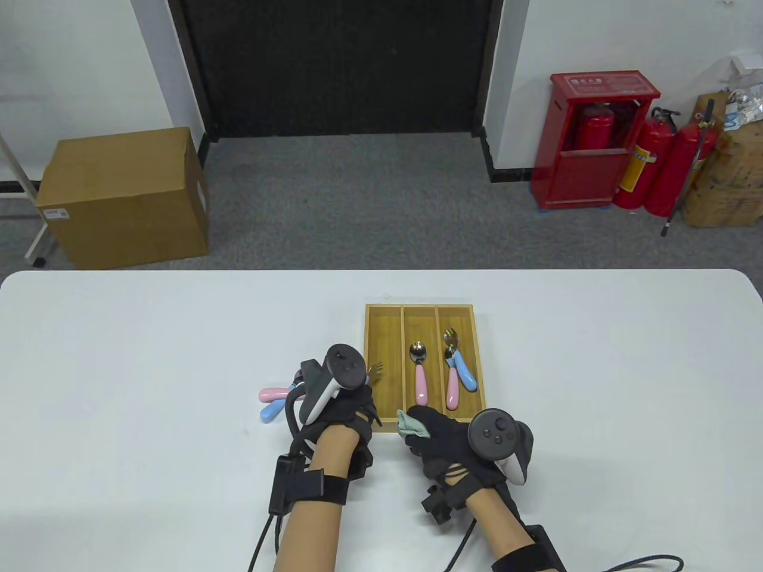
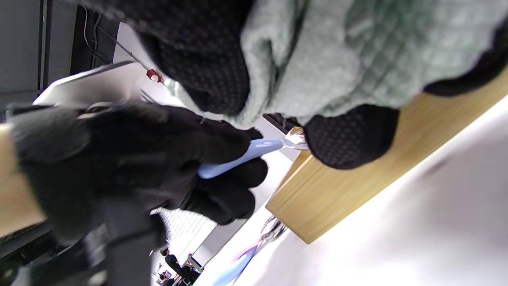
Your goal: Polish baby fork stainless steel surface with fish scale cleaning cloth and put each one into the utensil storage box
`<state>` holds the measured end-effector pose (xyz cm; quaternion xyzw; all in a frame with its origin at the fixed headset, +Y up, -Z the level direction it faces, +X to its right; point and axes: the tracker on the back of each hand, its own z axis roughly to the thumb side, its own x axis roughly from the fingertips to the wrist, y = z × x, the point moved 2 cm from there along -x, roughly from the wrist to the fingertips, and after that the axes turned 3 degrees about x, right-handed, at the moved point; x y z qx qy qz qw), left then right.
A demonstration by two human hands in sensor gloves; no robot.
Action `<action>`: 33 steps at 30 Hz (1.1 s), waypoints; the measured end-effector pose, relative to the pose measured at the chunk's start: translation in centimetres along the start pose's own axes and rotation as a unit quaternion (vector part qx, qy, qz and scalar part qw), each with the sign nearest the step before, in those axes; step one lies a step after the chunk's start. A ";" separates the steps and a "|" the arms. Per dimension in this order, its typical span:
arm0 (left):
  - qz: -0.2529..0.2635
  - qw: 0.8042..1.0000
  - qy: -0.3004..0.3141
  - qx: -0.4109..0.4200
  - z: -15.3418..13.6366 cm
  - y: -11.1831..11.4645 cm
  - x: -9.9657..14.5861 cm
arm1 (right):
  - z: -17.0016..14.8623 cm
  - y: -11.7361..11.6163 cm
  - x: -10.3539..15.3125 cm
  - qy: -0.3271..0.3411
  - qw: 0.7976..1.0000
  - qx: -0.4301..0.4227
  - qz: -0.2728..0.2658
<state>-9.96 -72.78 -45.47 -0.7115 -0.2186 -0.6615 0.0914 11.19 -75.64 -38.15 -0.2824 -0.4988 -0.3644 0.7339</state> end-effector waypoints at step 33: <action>0.026 0.996 0.023 -0.087 -1.4 -2.6 -1.3 | -0.7 -0.8 -0.4 0.000 0.998 0.038 0.059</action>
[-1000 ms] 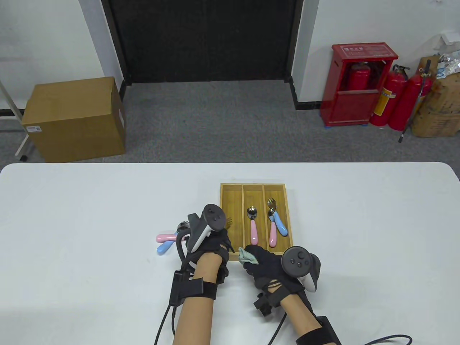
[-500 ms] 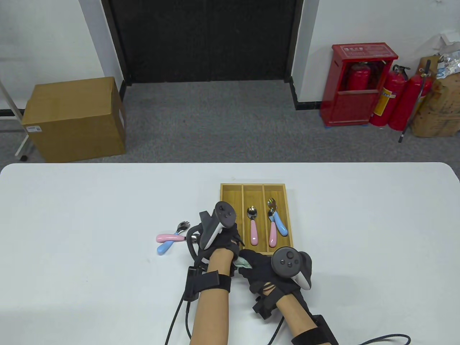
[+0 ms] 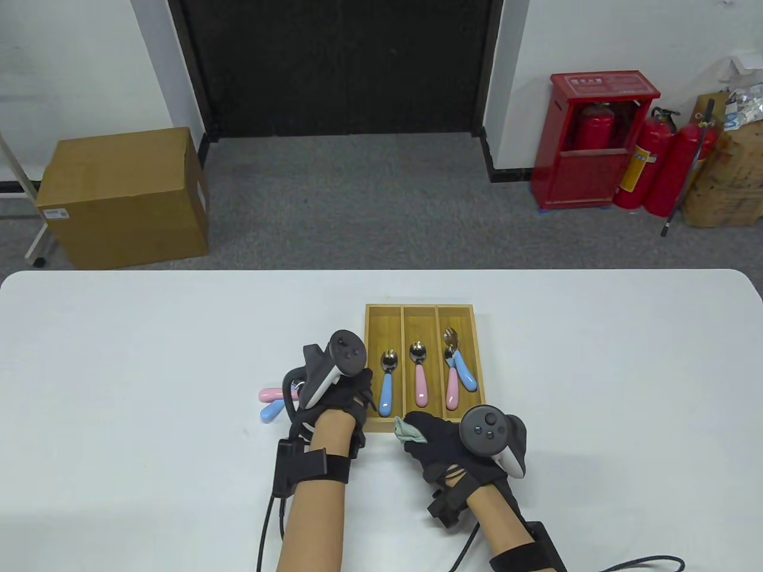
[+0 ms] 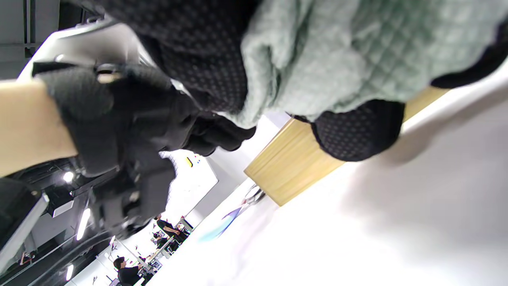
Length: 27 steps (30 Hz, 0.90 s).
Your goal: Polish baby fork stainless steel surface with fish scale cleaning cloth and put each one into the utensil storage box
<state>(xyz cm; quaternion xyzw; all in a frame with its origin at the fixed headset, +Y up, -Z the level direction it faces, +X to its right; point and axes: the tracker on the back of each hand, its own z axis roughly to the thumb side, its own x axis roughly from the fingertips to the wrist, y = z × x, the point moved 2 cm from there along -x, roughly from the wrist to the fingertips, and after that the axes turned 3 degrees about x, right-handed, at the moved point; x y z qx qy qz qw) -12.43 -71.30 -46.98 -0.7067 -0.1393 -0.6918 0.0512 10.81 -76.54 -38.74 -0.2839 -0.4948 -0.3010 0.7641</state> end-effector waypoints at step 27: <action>-0.072 0.989 -0.077 -0.107 -10.6 3.4 -1.3 | -1.7 1.2 0.7 -0.039 0.997 -0.067 -0.029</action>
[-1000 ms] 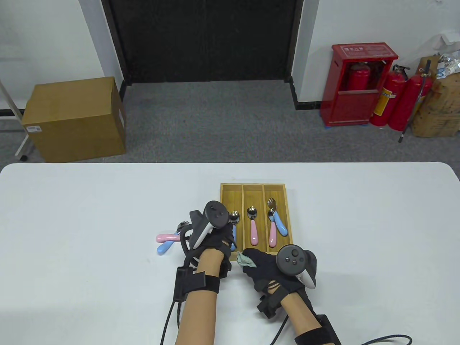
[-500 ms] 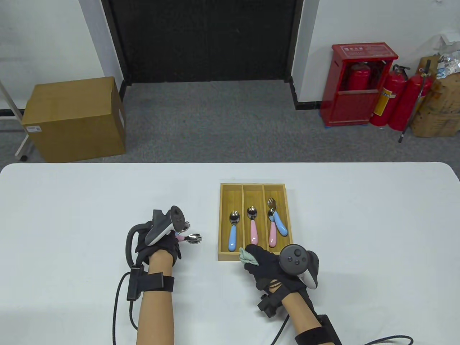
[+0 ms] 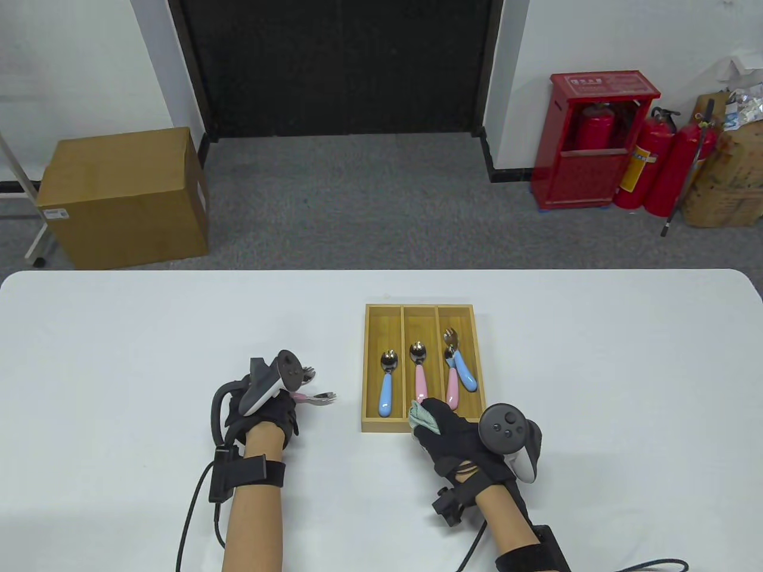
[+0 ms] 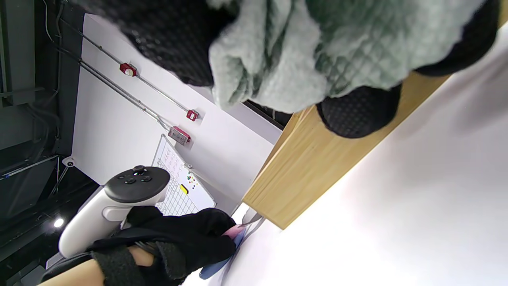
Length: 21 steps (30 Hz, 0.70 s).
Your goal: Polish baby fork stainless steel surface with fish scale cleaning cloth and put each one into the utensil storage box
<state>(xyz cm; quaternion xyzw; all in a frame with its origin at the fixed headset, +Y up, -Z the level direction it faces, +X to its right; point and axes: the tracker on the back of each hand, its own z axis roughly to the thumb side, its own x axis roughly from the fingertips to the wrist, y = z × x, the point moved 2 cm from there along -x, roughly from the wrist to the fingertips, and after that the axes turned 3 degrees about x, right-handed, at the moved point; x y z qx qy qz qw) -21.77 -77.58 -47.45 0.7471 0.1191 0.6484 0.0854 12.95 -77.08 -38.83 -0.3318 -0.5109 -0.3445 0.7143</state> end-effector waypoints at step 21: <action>0.190 0.955 0.215 0.075 1.6 -6.0 9.9 | -1.3 0.8 0.2 -0.036 0.978 -0.203 -0.025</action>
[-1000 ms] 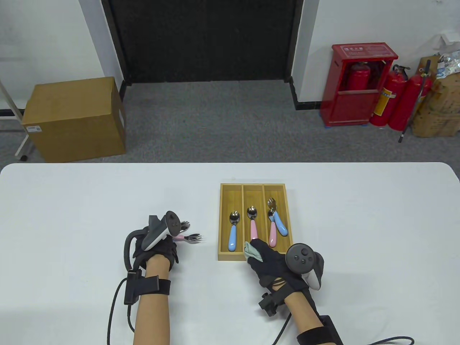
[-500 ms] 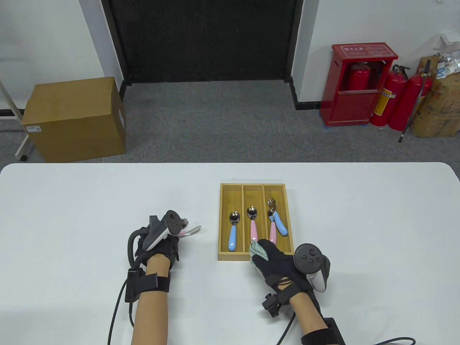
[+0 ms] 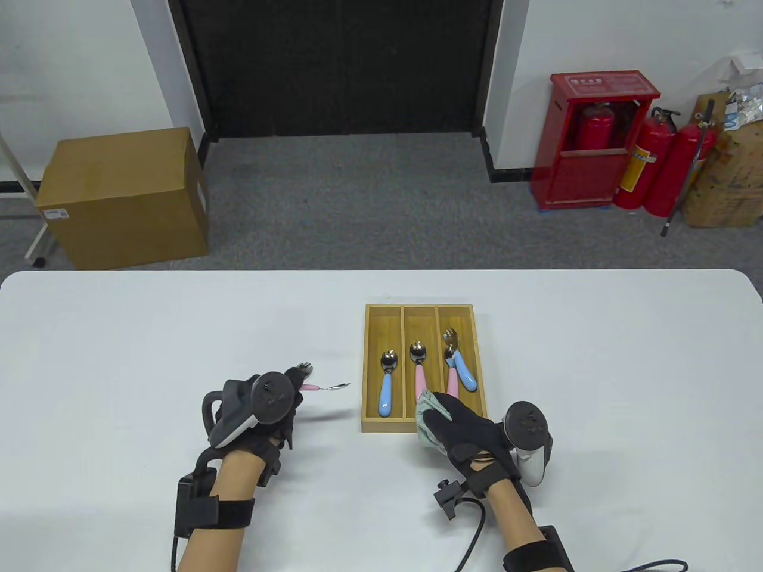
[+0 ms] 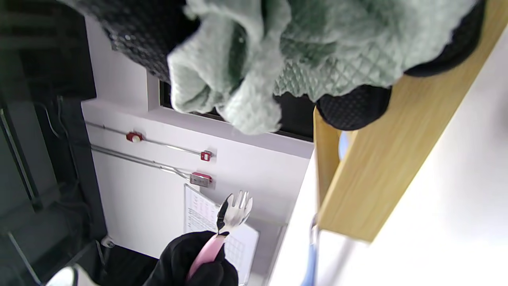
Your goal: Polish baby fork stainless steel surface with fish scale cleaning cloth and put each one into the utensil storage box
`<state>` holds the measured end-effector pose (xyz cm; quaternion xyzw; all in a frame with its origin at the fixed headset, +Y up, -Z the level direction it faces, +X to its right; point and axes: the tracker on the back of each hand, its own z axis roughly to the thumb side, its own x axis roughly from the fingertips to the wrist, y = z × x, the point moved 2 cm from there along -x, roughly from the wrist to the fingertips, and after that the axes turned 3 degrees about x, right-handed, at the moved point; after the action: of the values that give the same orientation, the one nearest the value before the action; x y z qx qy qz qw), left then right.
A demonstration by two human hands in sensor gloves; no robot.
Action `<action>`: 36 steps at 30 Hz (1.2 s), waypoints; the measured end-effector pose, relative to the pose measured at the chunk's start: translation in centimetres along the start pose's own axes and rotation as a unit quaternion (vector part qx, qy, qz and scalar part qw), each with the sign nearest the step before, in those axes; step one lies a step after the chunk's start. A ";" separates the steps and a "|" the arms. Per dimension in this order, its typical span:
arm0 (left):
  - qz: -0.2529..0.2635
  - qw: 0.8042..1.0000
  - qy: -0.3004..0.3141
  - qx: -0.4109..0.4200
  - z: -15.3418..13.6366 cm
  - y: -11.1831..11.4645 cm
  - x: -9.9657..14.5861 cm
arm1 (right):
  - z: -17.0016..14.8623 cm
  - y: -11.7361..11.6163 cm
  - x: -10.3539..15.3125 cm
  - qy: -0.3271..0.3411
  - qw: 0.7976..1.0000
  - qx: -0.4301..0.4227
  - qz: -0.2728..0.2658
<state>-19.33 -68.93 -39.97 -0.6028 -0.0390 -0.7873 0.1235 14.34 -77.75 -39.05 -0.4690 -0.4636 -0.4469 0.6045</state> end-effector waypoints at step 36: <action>0.019 0.972 0.162 0.167 8.2 3.3 5.5 | 2.8 -5.9 0.3 0.066 0.980 0.019 0.187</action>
<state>-12.19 -71.20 -32.82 -0.4388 -0.1384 -0.8542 0.2423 8.20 -75.97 -37.44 -0.5054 -0.3354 -0.3472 0.7152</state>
